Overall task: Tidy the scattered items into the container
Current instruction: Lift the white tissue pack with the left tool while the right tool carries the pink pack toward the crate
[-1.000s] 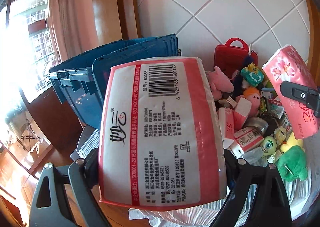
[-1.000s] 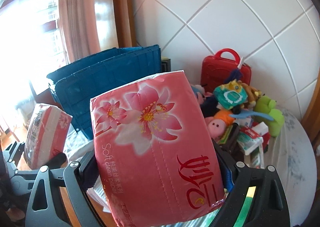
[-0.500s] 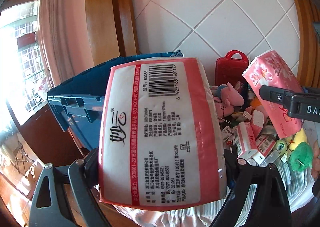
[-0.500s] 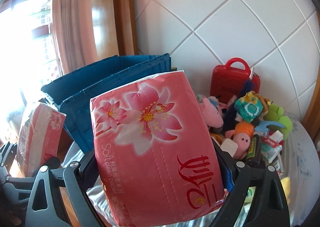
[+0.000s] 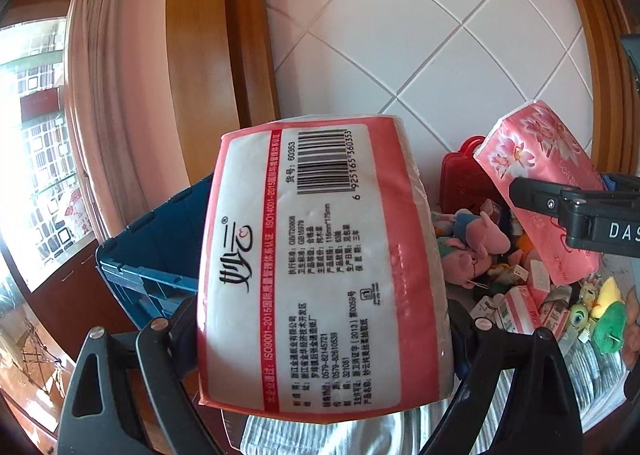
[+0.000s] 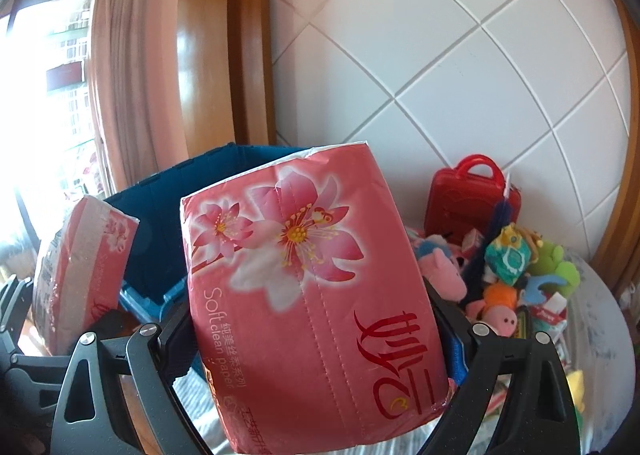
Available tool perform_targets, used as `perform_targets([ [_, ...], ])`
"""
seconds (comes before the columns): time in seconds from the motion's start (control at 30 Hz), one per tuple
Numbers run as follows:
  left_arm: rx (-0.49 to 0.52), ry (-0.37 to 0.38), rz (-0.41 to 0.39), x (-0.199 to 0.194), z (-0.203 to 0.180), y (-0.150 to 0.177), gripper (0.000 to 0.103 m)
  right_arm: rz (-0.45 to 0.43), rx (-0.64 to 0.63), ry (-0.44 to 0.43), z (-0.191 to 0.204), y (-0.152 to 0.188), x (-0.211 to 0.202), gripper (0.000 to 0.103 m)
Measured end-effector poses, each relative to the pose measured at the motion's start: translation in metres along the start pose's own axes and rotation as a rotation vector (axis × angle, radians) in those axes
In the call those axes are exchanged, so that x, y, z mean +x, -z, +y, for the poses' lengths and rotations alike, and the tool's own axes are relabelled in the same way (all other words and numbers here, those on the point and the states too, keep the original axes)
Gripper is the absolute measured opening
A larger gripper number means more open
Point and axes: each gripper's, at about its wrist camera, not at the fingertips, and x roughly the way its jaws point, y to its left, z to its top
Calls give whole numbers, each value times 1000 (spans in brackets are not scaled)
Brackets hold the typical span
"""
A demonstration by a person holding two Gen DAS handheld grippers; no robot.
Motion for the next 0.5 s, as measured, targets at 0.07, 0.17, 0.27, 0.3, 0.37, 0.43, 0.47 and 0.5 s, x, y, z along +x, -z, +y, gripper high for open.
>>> perform_targets([
  [0.07,4,-27,1,13,9,-11,92,-15,-12,-21,7,-18,14,94],
  [0.17,-7,-63,29,35,28,-30,92,-17,-41,-60,22,-46,37,94],
  [0.27,-22,-83,77,63,54,-51,92,1,-79,-79,44,-74,64,94],
  [0.3,-20,-92,92,74,63,-58,92,10,-89,-84,52,-83,74,94],
  [0.37,5,-112,119,97,78,-71,92,30,-106,-72,66,-99,95,94],
  [0.43,20,-133,144,118,91,-79,92,59,-111,-66,80,-111,118,94],
  [0.47,32,-140,161,130,99,-84,92,74,-110,-51,87,-116,129,94],
  [0.5,44,-134,180,143,107,-89,92,88,-109,-36,92,-121,140,94],
])
